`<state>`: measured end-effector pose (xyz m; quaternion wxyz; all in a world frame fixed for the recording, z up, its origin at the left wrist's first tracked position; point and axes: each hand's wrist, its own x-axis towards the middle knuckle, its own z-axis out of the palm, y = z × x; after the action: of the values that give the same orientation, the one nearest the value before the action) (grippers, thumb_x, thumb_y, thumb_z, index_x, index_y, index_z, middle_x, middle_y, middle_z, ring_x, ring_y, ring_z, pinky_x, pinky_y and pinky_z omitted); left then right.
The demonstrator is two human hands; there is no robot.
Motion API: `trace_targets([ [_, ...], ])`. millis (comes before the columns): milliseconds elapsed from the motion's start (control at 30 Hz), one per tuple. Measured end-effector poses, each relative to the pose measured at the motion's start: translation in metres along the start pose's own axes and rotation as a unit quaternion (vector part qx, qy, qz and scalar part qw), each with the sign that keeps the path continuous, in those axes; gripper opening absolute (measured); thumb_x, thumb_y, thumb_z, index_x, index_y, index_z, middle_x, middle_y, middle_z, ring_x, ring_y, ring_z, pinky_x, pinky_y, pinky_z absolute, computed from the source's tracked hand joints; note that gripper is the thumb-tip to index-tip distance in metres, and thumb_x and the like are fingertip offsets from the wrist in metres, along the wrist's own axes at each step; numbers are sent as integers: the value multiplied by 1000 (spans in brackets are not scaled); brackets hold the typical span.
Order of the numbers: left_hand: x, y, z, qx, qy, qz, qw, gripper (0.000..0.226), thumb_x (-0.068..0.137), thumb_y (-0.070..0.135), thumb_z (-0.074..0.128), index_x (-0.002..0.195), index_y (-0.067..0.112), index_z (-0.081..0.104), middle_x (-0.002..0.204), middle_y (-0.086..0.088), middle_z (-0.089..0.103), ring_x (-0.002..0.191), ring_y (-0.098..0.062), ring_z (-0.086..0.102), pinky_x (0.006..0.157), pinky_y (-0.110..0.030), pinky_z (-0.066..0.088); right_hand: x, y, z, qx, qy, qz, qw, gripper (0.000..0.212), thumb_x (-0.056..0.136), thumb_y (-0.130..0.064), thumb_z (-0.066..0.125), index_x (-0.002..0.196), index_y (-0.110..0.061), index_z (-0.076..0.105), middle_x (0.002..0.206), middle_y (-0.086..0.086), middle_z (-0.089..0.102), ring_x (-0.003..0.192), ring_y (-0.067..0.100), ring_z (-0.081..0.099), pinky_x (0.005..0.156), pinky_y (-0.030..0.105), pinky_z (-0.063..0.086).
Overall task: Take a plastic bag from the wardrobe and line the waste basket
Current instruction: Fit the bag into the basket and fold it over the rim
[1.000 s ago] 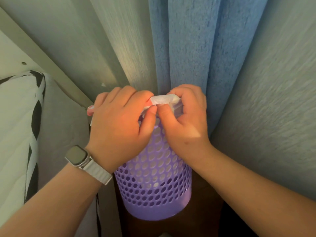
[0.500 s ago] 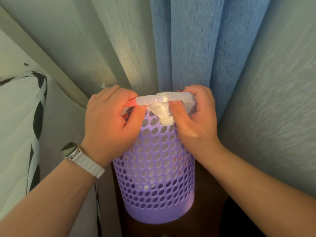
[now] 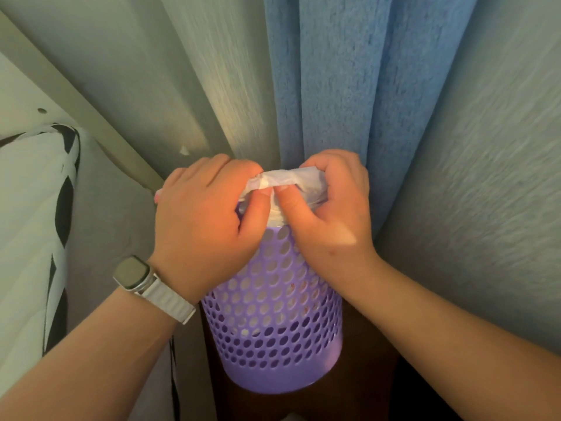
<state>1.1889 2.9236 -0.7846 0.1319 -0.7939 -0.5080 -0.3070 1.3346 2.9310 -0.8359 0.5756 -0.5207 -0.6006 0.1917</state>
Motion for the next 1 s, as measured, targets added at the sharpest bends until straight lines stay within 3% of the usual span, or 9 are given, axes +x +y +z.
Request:
trace_targets([
  [233, 0, -14, -1, -39, 1, -24, 999, 21, 89, 25, 52, 84, 9, 64, 72, 5, 50, 68, -25, 52, 62, -42, 42, 2, 13, -6, 41, -13, 12, 999, 35, 83, -38, 58, 109, -16, 63, 106, -8, 52, 104, 9, 50, 96, 24, 38],
  [433, 0, -10, -7, -63, 33, -13, 997, 19, 90, 21, 53, 82, 7, 63, 73, 9, 42, 67, -16, 45, 63, -33, 37, 6, 21, -13, 79, -4, -1, 997, 30, 87, -38, 56, 113, -21, 57, 113, -4, 55, 111, 16, 54, 100, 40, 42],
  [600, 1, -5, -9, -77, 17, -19, 997, 21, 91, 21, 52, 82, 5, 64, 73, 8, 43, 67, -10, 40, 64, -29, 34, 7, 18, -13, 94, 12, 5, 996, 19, 87, -36, 55, 102, -25, 54, 106, -1, 54, 104, 20, 55, 95, 45, 44],
  [700, 5, -7, -17, -80, -24, -13, 996, 22, 92, 23, 51, 89, 6, 64, 76, 4, 51, 71, -17, 48, 67, -32, 37, 10, 15, -14, 70, 24, -1, 997, 18, 87, -35, 55, 99, -22, 55, 101, -4, 50, 99, 20, 54, 90, 43, 44],
  [867, 10, 7, -24, 1, -59, 20, 998, 36, 87, 27, 56, 118, 11, 65, 98, -7, 66, 87, -32, 61, 76, -45, 45, 9, 8, -12, 38, 23, -6, 999, 26, 84, -36, 56, 96, -13, 59, 98, -5, 49, 95, 15, 49, 87, 31, 41],
  [933, 8, 15, -20, 12, -52, 18, 998, 35, 86, 26, 58, 116, 11, 66, 100, -8, 69, 88, -35, 63, 77, -47, 48, 7, 4, -9, 31, 13, -5, 999, 25, 81, -38, 56, 95, -17, 59, 97, -6, 48, 95, 11, 47, 87, 28, 38],
  [1000, 6, 17, -15, 9, -46, 16, 999, 28, 88, 24, 57, 110, 10, 69, 94, -9, 69, 83, -36, 63, 74, -49, 49, 6, -2, -7, 22, 4, -1, 1000, 23, 80, -38, 58, 93, -18, 59, 96, -7, 49, 95, 13, 48, 88, 32, 40],
])
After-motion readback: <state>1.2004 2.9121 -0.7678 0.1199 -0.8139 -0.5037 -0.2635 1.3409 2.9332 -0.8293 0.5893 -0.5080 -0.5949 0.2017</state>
